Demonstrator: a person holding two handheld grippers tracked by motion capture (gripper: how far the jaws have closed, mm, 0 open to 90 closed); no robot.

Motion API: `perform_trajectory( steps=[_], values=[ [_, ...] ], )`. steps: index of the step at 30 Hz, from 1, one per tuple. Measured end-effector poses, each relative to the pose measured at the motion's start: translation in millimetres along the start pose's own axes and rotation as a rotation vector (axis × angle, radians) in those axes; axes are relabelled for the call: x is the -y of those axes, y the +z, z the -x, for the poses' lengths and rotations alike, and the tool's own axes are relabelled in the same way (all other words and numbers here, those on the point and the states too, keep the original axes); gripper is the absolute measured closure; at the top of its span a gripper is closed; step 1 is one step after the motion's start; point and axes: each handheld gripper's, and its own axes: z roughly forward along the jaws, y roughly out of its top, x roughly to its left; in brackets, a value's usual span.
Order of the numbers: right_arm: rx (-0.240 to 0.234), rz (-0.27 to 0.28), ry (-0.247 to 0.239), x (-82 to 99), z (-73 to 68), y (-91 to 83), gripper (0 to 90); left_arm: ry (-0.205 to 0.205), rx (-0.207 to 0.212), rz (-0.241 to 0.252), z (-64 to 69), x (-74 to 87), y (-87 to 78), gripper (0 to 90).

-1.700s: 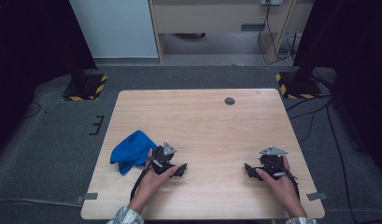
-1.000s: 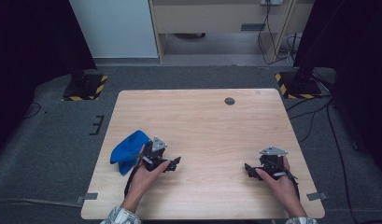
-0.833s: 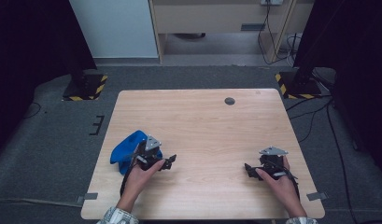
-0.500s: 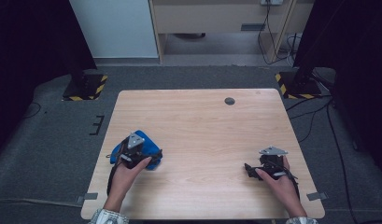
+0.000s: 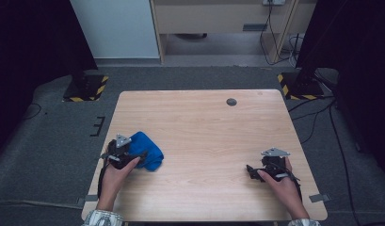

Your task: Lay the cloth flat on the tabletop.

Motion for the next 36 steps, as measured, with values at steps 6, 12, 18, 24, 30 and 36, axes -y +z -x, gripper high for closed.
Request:
perform_trajectory(
  steps=[6, 12, 18, 24, 30, 36],
  values=[
    [0.0, 0.0, 0.0, 0.0, 0.0, 0.0, 0.2, 0.003, -0.002, -0.083, -7.0, 7.0, 17.3, 3.0],
    [0.0, 0.0, 0.0, 0.0, 0.0, 0.0, 0.2, -0.013, 0.007, -0.104, -8.9, 10.3, 21.8, 4.0],
    [0.0, 0.0, 0.0, 0.0, 0.0, 0.0, 0.2, -0.055, 0.032, -0.099, -10.6, 14.4, 24.0, 5.0],
    [0.0, -0.001, 0.002, -0.2, -0.2, 0.1, 0.2, -0.045, 0.055, -0.089, -9.0, 13.9, 21.4, 22.3],
    [0.0, -0.001, 0.002, -0.2, -0.2, 0.1, 0.2, -0.049, 0.119, -0.084, -5.2, 11.3, 17.8, 55.7],
    [0.0, -0.001, 0.002, -0.2, -0.2, 0.1, 0.2, -0.017, 0.123, -0.077, -1.7, 7.4, 14.5, 66.0]
  ],
)
